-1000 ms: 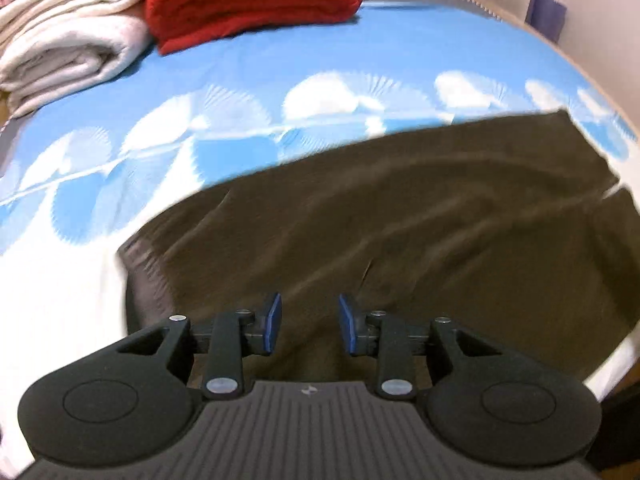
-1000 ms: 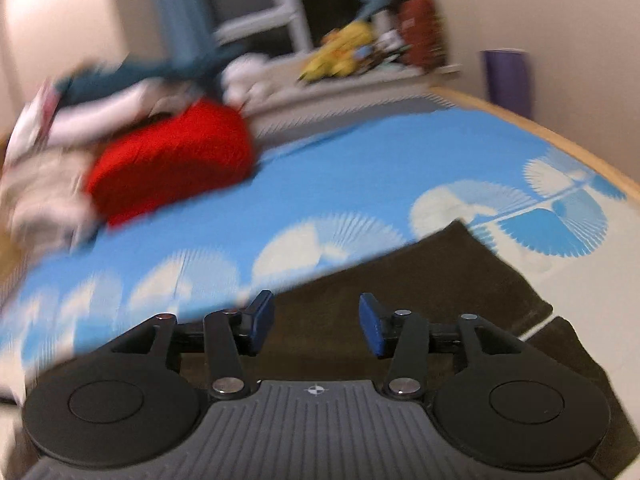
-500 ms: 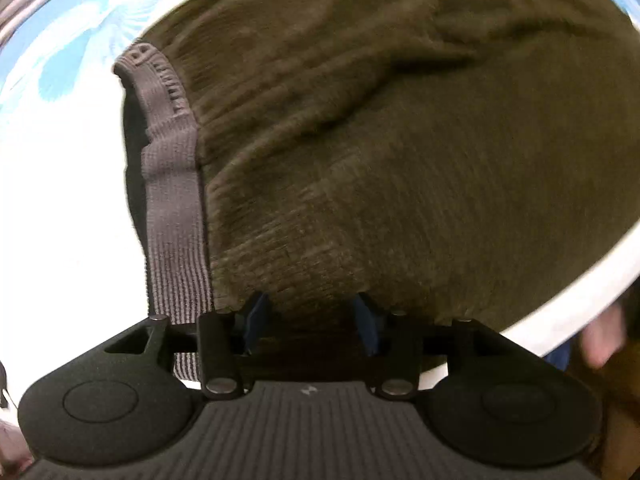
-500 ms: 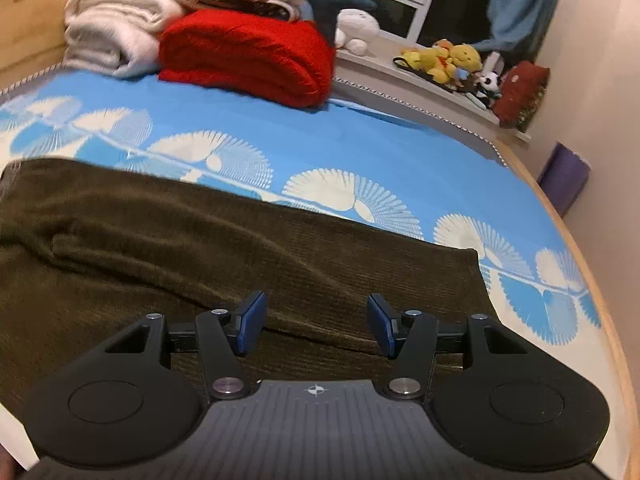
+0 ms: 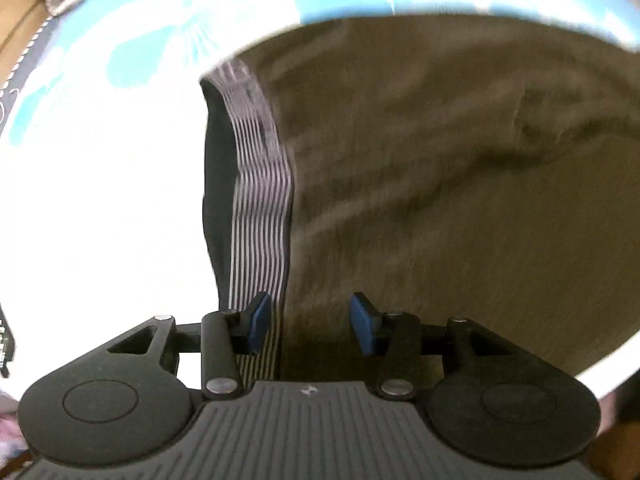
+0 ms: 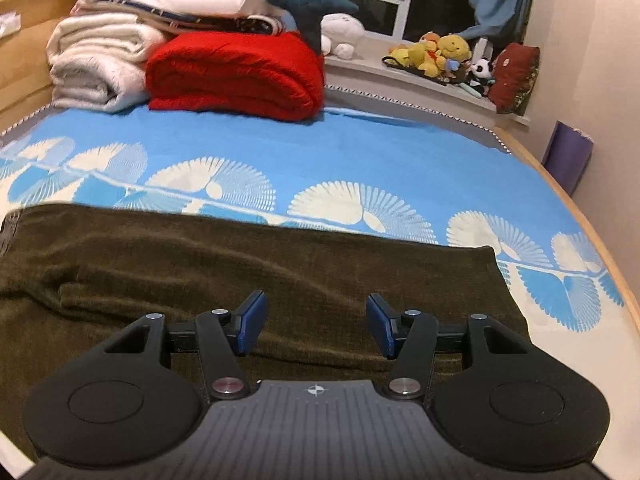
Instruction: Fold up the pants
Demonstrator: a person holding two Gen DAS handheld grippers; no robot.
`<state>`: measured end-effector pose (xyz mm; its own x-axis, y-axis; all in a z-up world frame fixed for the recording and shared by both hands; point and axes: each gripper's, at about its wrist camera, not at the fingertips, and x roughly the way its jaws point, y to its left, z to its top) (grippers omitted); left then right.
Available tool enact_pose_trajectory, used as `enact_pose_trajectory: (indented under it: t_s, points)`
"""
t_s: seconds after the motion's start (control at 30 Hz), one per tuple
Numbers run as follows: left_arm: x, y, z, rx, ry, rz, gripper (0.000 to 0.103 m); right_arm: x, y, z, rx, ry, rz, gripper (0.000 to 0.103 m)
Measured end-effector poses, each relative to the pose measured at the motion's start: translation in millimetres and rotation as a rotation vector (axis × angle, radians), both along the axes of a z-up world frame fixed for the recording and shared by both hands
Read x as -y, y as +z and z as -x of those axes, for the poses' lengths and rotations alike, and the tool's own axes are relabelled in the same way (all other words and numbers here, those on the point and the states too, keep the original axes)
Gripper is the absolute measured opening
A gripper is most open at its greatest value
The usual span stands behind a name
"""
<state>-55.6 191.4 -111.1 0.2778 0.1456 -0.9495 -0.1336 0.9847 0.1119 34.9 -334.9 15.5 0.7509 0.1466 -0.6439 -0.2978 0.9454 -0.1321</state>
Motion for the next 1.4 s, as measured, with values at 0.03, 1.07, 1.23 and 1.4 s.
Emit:
enact_pose_trajectory:
  t_s: [0.03, 1.07, 1.23, 1.4]
  points:
    - [-2, 5, 0, 0.029, 0.021, 0.015, 0.050, 0, 1, -2, 0.009, -0.004, -0.012, 0.057]
    - [-83, 16, -156, 0.403, 0.375, 0.114, 0.008, -25, 4, -59, 0.041, -0.003, -0.146, 0.022]
    - [-86, -4, -176, 0.385, 0.297, 0.094, 0.034, -23, -1, -72, 0.015, -0.023, -0.177, 0.022]
    - [-72, -31, -204, 0.366, 0.195, 0.066, 0.062, -28, -9, -78, -0.003, -0.009, -0.159, 0.022]
